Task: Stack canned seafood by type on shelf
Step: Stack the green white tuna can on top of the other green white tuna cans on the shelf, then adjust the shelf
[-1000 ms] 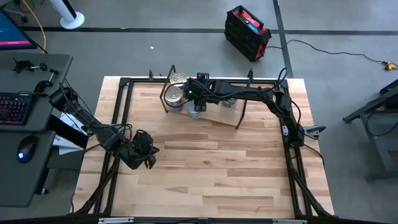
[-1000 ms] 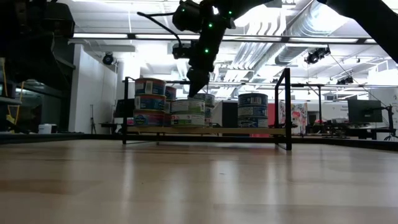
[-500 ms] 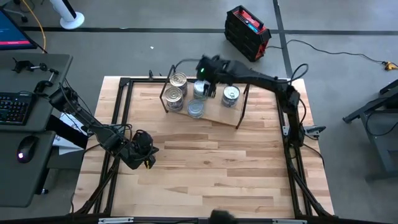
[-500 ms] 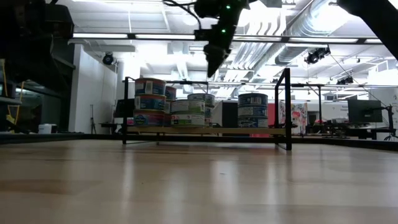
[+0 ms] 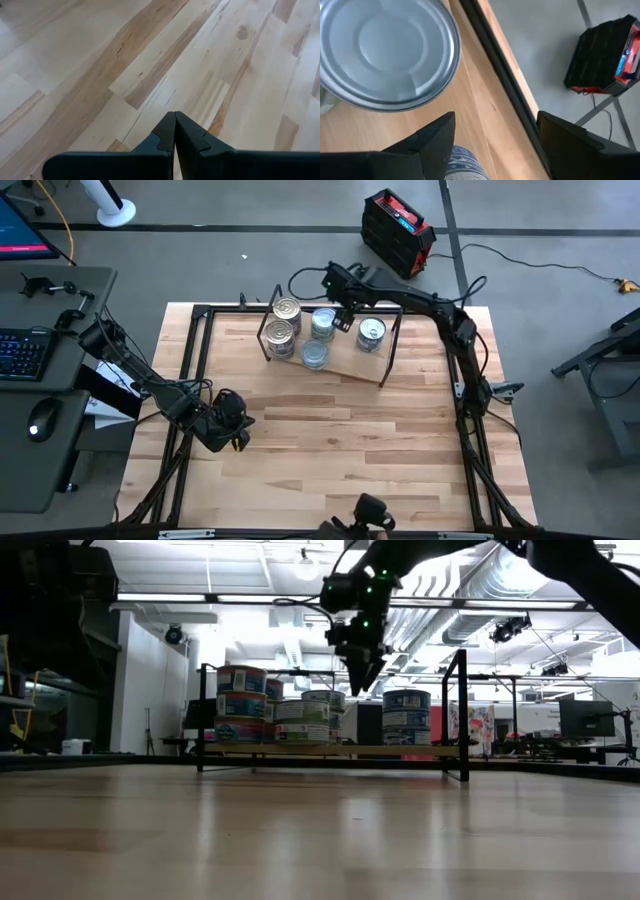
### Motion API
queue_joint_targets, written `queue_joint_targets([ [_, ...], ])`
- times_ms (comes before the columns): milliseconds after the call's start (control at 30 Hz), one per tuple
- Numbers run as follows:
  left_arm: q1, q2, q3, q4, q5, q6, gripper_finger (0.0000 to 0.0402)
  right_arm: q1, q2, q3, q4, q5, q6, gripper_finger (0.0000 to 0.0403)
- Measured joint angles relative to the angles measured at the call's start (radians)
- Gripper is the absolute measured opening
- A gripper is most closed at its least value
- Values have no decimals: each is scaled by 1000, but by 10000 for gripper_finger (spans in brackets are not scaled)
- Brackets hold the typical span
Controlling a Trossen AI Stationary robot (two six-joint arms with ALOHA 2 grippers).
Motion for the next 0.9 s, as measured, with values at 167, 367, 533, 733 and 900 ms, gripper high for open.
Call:
queue_joint_targets([
  [167,0,0,0,2,0,-20,0,1,39,0,-6,2,5,268],
  [367,0,0,0,3,0,-23,0,3,41,0,10,-12,37,268],
  [533,0,0,0,3,0,-24,0,5,42,0,29,-36,80,268],
  [733,0,0,0,3,0,-24,0,5,42,0,57,-54,106,268],
  [900,-2,0,0,2,0,-4,0,5,27,0,-28,-56,89,268],
])
